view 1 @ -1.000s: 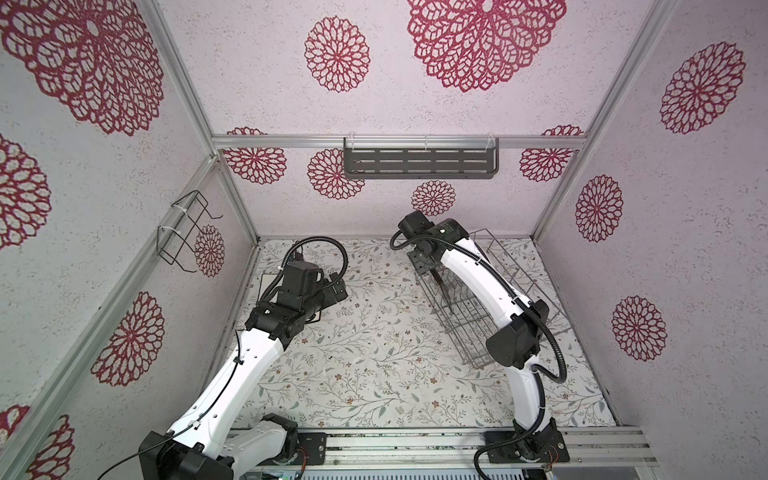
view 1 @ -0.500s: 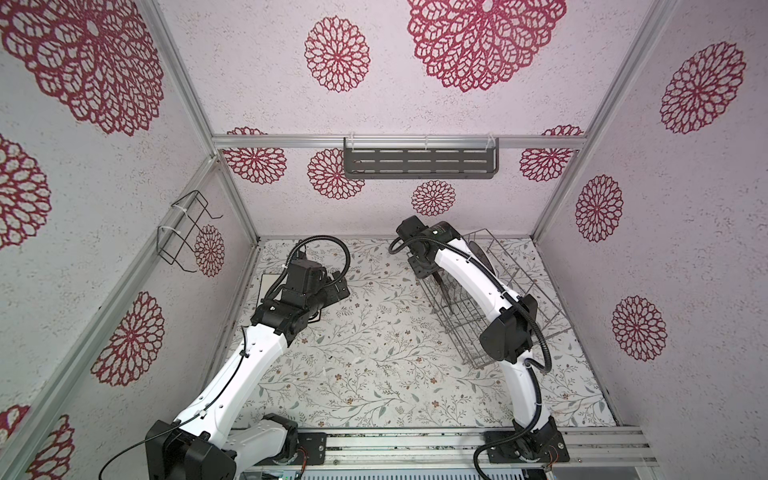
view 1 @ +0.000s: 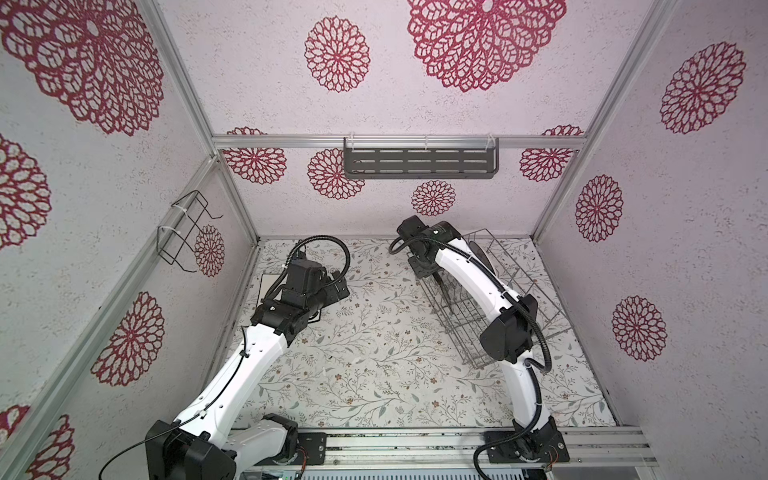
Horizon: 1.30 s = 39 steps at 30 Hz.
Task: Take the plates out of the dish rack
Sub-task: 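Move both grippers back over the dish rack toward the patterned plate, then grasp the flower-patterned plate with the right gripper and lift it from the rack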
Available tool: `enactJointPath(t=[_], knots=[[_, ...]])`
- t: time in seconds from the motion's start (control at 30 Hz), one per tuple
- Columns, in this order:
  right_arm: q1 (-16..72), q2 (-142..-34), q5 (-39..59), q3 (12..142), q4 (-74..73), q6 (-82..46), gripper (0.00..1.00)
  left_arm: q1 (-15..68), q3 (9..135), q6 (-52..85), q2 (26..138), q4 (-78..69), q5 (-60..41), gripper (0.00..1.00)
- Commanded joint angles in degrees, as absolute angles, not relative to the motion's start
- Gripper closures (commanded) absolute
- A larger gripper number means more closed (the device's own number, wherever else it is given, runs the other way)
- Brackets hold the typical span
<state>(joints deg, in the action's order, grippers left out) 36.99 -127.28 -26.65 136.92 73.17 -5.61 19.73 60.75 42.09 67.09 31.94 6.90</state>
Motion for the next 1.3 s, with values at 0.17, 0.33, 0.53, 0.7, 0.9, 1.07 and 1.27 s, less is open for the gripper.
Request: enactJointPath(t=[0.17,0.33,0.53,0.7,0.9,1.07,1.27], knots=[[36.6,-126.8,-27.1,138.4,74.6,-6.2,0.76,20.1,59.2,41.9,64.7,30.3,6.6,0.00],[36.7,-127.0,-27.9,138.3,75.2,-6.2,0.77,20.0,58.1,42.1,63.5,29.9,6.9,0.01],[36.7,-126.9,-28.6,138.2,75.2,-6.2,0.79,20.0,57.9,42.1,63.5,29.8,6.8,0.00],[36.7,-126.6,-29.1,137.6,74.5,-6.1,0.82,20.0,58.0,42.2,64.1,29.7,6.7,0.00],[36.7,-126.0,-29.2,137.0,73.5,-5.7,0.85,20.0,58.1,42.6,64.7,29.6,6.3,0.00],[36.7,-125.9,-29.6,136.8,73.1,-5.1,0.86,20.1,58.1,42.9,64.9,29.2,6.1,0.00],[36.7,-125.0,-30.4,136.5,71.9,-5.1,0.92,20.1,58.3,43.0,65.0,28.9,5.9,0.00]])
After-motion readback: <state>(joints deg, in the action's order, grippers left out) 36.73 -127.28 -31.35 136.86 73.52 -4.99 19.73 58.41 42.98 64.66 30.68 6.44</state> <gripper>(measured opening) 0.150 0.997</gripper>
